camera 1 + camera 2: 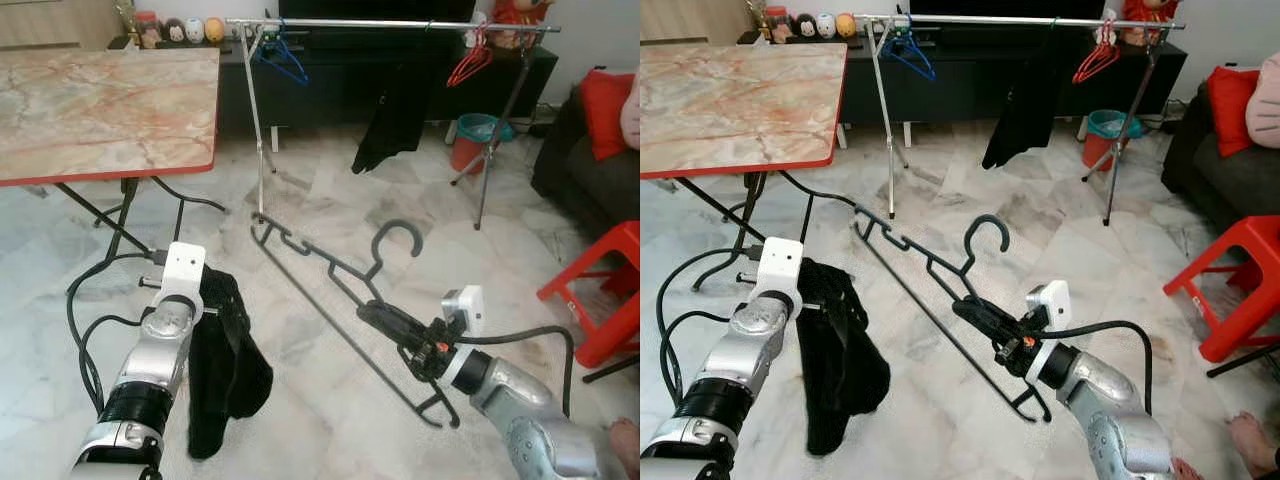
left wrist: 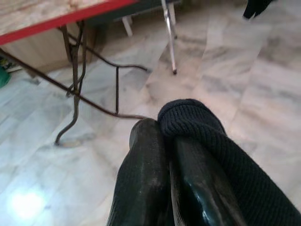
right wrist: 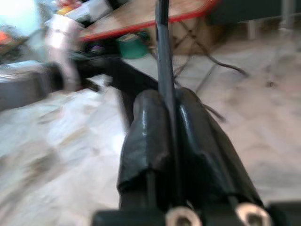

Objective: Hang hanger

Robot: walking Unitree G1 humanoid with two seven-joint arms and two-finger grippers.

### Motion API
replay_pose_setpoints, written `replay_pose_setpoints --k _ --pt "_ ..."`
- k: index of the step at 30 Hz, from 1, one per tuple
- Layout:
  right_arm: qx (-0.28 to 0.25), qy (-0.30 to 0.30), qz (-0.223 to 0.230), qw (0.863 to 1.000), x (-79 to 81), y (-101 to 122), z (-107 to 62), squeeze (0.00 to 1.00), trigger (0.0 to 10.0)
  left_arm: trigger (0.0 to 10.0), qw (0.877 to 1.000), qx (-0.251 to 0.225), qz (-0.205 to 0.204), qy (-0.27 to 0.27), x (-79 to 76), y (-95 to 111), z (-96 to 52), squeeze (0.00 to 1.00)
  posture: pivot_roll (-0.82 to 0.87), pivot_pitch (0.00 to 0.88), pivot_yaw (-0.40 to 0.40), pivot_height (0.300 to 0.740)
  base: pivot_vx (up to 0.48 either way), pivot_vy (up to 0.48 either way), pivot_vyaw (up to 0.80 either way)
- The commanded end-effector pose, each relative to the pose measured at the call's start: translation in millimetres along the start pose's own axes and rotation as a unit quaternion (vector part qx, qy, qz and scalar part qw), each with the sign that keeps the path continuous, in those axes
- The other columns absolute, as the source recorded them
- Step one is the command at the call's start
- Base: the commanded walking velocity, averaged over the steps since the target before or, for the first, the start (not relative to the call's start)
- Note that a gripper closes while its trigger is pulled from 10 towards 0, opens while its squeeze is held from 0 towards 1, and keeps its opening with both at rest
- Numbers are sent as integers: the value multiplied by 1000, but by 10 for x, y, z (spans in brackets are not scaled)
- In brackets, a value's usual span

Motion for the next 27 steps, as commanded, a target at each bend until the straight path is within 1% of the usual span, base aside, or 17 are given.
replay_pose_setpoints --k 1,3,4,6,7,9,11,13,14,16,17,19,21,23,25,27 --pt "2 -91 -15 996 -288 -24 -34 0 10000 10000 999 -23 -18 -14 -50 42 -32 0 10 0 6 740 0 0 0" --pt "7 -175 -35 984 -503 -78 -62 0 10000 10000 999 -22 -32 -17 -51 -47 -77 0 5 0 6 740 0 0 0" --pt "-4 -267 -12 964 -717 -137 -144 0 10000 10000 998 -14 -61 -12 -14 -190 -135 0 3 0 5 740 0 0 0" --pt "9 -320 -33 947 -813 -212 -215 0 10000 10000 997 -14 -80 -1 30 -281 -183 0 3 0 3 740 0 0 0" --pt "11 -337 -25 941 -818 -288 -240 0 10000 10000 995 -15 -103 11 70 -335 -222 0 7 0 -1 740 0 0 0" --pt "2 -351 -5 936 -811 -339 -256 0 10000 10000 991 -17 -130 24 114 -364 -248 0 12 0 -4 740 0 0 0" --pt "5 -359 6 933 -759 -440 -233 0 10000 10000 986 -31 -161 28 126 -363 -279 0 16 0 -14 740 0 0 0" --pt "5 -360 8 933 -748 -462 -228 0 10000 10000 986 -34 -162 26 119 -363 -284 0 17 0 -16 740 0 0 0" --pt "3 -359 9 933 -708 -497 -207 0 10000 10000 983 -45 -176 15 65 -336 -301 0 21 0 -21 740 0 0 0" --pt "4 -358 7 934 -691 -514 -204 0 10000 10000 982 -49 -181 8 39 -327 -311 0 24 0 -22 740 0 0 0" --pt "1 -369 2 929 -696 -533 -226 0 10000 10000 982 -64 -178 -20 -79 -255 -331 0 24 0 -23 740 0 0 0" --pt "-2 -398 -11 917 -737 -555 -296 0 10000 10000 980 -83 -169 -56 -225 -176 -374 0 21 0 -20 740 0 0 0" --pt "-8 -410 -20 912 -753 -538 -352 0 10000 10000 980 -89 -164 -70 -286 -147 -391 0 14 0 -15 740 0 0 0" --pt "-13 -415 -27 909 -749 -518 -377 0 10000 10000 980 -93 -151 -85 -333 -126 -398 0 3 0 -7 740 0 0 0" --pt "-23 -419 -40 907 -715 -473 -401 0 10000 10000 980 -96 -143 -102 -398 -93 -395 0 -14 0 9 740 0 0 0" --pt "-33 -423 -40 904 -690 -450 -414 0 10000 10000 979 -97 -143 -109 -414 -77 -386 0 -30 0 22 740 0 0 0"
Point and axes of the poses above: a point about 5 cm out from each wrist's last joint towards the gripper, its own z axis pointing out of the wrist towards the gripper, its own y axis along the axis of the wrist's last joint, x = y × z, the point moved 5 cm from there along z, pointing out of the wrist towards the gripper, and after that the axes turned 7 degrees about -z, right-handed, at the moved point
